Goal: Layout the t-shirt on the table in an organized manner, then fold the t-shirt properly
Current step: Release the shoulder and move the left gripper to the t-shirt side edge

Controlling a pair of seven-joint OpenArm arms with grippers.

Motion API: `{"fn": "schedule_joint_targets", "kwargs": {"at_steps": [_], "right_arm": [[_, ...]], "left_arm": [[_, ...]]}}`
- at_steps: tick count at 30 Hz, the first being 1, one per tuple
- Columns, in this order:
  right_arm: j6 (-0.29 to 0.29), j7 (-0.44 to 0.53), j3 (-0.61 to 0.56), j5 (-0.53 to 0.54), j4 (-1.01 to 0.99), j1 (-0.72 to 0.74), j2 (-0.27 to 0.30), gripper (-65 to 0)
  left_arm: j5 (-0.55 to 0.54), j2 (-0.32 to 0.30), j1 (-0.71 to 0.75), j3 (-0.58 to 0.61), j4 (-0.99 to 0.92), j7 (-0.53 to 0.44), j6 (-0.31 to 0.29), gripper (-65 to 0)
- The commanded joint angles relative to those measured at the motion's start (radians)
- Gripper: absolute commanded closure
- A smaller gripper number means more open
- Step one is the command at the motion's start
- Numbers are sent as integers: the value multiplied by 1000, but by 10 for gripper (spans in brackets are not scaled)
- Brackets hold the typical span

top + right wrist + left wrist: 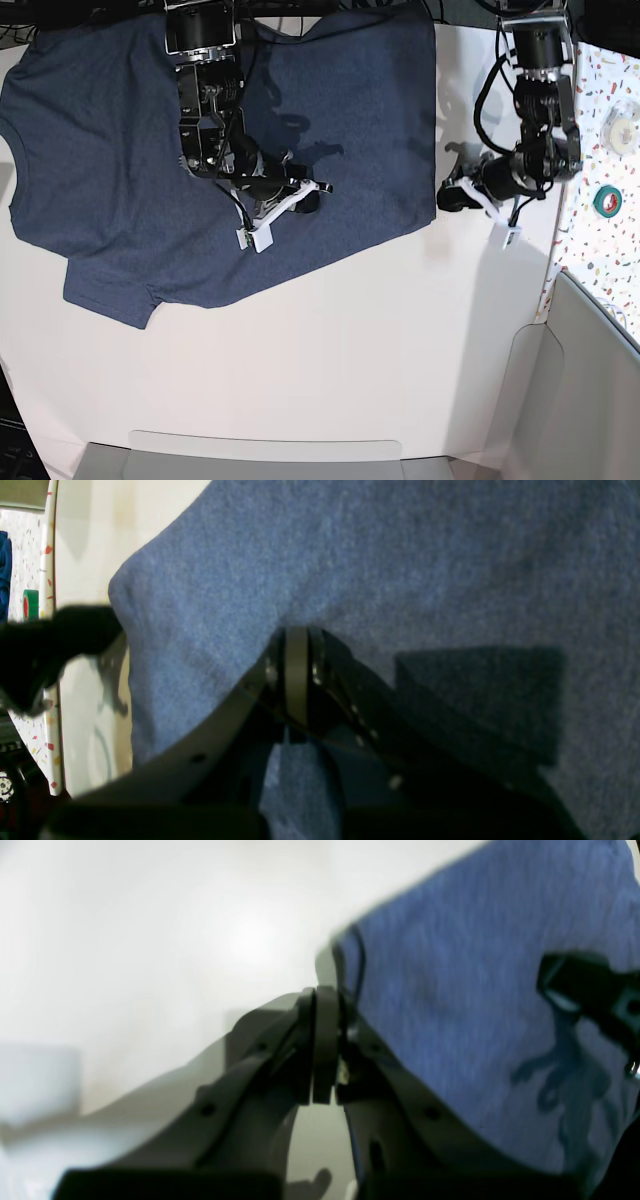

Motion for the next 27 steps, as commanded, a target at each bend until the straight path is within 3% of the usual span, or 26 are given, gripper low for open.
{"fn": "schedule_joint_targets", "kwargs": {"at_steps": [1,13,27], "right_arm": [[-27,-75,0,-57,-13,-11,5,0],[-27,-75,0,-57,-13,2,5,0],[-27,-75,-2,-57,-13,2,3,0]], "left_arm": [[106,-8,27,12,-2,129,27,-1],[106,1,29,13,27,149,24,-2],[107,-2,-76,12,23,143,25,-2]]}}
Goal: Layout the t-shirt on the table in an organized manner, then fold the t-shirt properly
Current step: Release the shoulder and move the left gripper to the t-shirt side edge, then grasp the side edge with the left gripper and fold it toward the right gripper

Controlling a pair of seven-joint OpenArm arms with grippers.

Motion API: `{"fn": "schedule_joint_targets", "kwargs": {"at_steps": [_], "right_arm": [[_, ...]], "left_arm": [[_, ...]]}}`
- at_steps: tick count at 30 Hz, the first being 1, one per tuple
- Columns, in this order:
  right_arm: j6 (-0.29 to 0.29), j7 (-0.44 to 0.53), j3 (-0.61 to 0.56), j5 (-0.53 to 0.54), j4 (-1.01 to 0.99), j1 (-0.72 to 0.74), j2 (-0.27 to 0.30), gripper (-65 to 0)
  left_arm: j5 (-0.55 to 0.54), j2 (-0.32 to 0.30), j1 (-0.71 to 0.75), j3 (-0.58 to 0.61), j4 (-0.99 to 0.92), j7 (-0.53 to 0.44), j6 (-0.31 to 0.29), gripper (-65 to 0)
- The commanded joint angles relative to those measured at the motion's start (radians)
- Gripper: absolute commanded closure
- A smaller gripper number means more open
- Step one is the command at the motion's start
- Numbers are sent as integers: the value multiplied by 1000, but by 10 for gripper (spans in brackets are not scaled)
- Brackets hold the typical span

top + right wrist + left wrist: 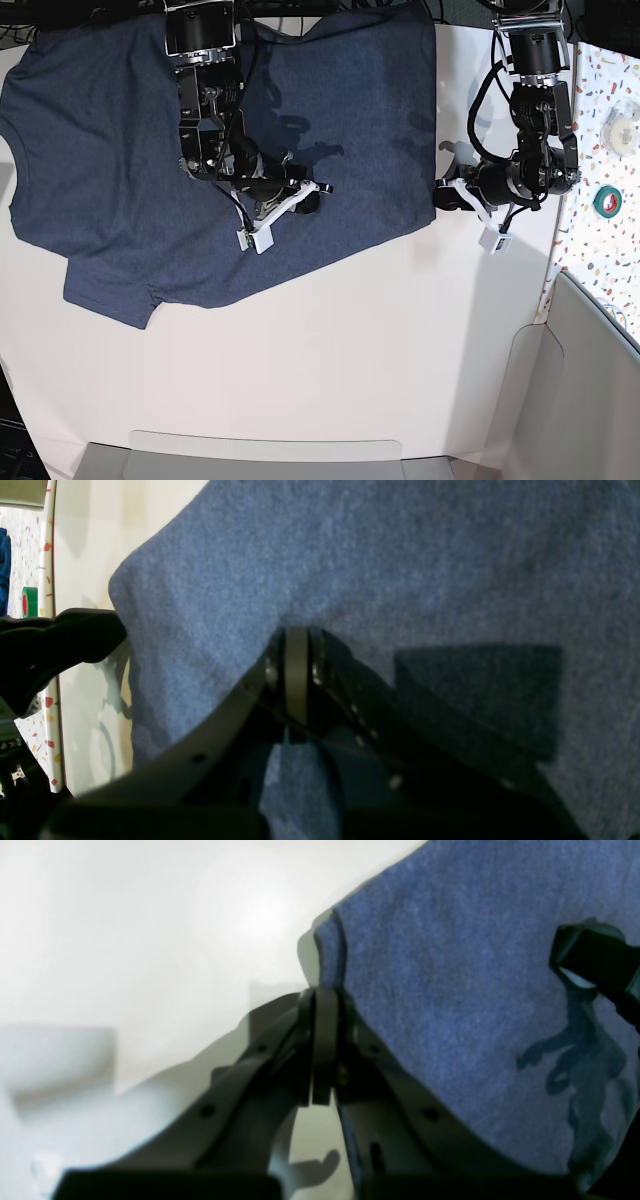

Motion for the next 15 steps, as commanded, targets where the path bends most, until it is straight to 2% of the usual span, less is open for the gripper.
{"fn": "schedule_joint_targets", "kwargs": {"at_steps": [1,7,15], "right_arm": [[-27,-59,-2,-57,-11,-7,3,0],[-27,-58,-2,-57,-11,-7,3,0],[-25,-58,-2,-57,-11,-7,3,0]], "left_arm": [[60,-10,-2,6,-3,31,17,-2],[55,-6,9,6,-3,40,16,-2],[52,40,37,7,3,71,8,-3]]}}
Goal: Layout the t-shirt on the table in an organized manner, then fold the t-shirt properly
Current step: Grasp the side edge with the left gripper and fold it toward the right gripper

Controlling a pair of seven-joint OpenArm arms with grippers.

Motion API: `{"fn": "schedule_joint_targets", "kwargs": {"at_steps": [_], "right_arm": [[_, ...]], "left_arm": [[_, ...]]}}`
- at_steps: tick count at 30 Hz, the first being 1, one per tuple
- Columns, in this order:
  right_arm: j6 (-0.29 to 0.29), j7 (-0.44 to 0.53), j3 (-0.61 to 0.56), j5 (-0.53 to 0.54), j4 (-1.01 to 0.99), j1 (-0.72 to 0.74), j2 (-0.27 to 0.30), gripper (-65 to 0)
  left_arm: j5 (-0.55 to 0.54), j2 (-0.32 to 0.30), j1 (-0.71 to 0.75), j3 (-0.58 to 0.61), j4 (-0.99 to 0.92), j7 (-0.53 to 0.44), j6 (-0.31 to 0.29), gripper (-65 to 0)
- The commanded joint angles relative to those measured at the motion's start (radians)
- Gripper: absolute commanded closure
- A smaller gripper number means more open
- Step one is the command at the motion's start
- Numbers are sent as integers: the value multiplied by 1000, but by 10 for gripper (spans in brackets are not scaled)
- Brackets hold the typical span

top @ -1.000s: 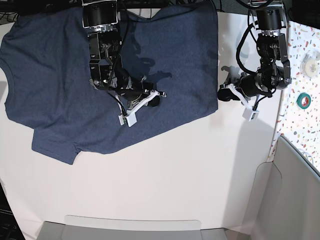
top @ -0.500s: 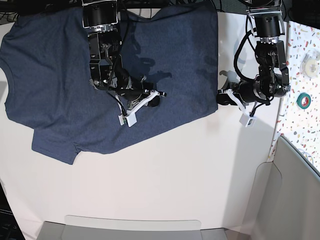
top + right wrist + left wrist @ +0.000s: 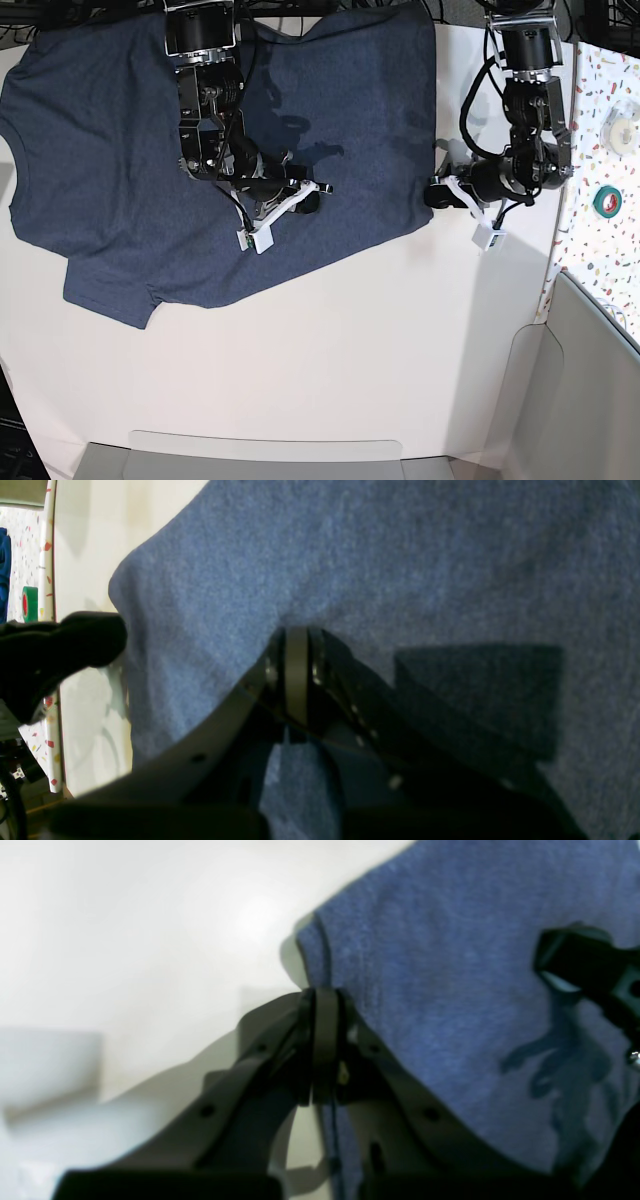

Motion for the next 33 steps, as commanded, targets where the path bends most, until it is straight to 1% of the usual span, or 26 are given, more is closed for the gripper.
{"fn": "schedule_joint_targets", "kwargs": {"at_steps": [1,3,5,8,10,12,14,18,20,22,23,30,33], "right_arm": [[-25,-58,-2,-57,-11,-7,3,0],[-25,-58,-2,-57,-11,-7,3,0],[-25,-58,-2,-57,-11,-7,3,0],[-25,-58,-2,-57,-11,-7,5,0],[-25,-58,-2,-57,-11,-7,6,0],[-25,-58,-2,-57,-11,-7,6,0],[-25,-58,-2,-57,-11,-7,6,0],[-25,-58,-2,-57,-11,-7,6,0],[-25,-58,-3,-57,-11,-7,15,0],[-25,-58,-3,-57,-11,-7,18,0],[-25,-58,-3,-57,-11,-7,18,0],[-25,-58,-5,-57,-11,-7,18,0],[-25,-58,-3,-57,-11,-7,18,0]], "left_arm": [[70,-1,11,7,-4,75,10,-3],[60,1,11,7,-4,81,10,-3],[25,1,11,7,-4,81,7,-3],[-35,-4,10,7,-4,121,-36,-3],[-53,-5,5,0,-3,129,-52,-3],[-52,-10,3,-3,7,121,-53,-3],[-52,-44,2,-5,10,104,-53,-3],[-44,-88,2,-5,5,35,-50,-3],[-7,-102,2,-5,5,16,-27,-3],[36,-102,5,-5,5,11,8,-3],[50,-102,10,0,5,9,13,-3],[59,-90,94,7,10,9,13,-3],[59,-62,103,43,11,8,13,-3]]}}
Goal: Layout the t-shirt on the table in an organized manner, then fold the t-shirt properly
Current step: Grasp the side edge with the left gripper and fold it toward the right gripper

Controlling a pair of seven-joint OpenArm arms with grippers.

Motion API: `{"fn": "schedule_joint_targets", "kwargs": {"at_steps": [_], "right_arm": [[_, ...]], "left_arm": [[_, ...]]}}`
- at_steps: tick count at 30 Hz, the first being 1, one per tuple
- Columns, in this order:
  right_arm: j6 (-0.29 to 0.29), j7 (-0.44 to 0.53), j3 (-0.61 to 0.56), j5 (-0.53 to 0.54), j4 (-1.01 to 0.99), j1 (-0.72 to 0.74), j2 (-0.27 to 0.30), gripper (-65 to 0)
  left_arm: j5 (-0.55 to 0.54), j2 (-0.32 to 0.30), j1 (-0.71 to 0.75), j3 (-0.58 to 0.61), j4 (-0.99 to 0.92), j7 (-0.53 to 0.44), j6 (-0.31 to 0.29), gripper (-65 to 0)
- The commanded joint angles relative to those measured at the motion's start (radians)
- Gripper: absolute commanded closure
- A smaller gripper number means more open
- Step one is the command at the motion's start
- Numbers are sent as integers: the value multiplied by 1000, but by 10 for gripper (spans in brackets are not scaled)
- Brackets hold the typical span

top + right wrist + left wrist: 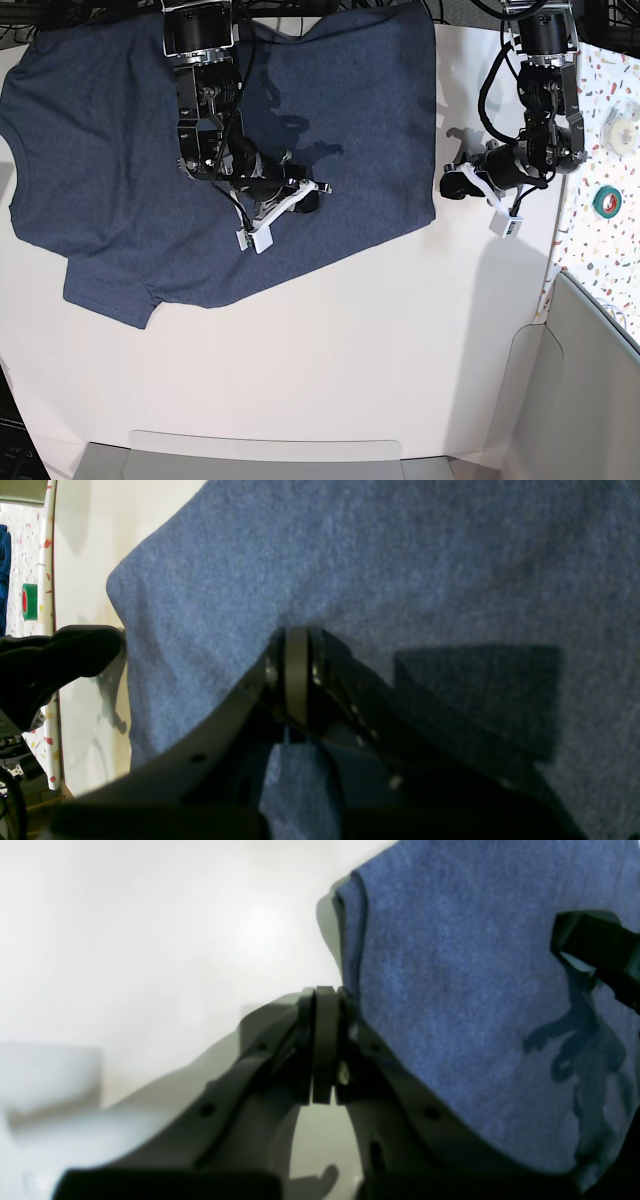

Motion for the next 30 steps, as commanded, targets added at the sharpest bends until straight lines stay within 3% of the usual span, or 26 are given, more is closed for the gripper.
{"fn": "schedule_joint_targets", "kwargs": {"at_steps": [1,17,22,27,30], "right_arm": [[-25,-59,1,-65,-11,-7,9,0],[-25,-59,2,-65,-11,-7,22,0],[-25,-59,-1,-65,-11,-7,22,0],[-25,-59,2,-65,-11,-7,22,0],[-25,-59,2,-65,-11,-7,22,0]], "left_arm": [[86,10,20,33,-10,101,23,-3],[83,59,18,228,-10,108,18,-4],[83,57,12,280,-10,148,-92,-4],[86,49,-37,272,-10,160,-94,-4],[88,3,-46,266,-10,147,-88,-4]]}}
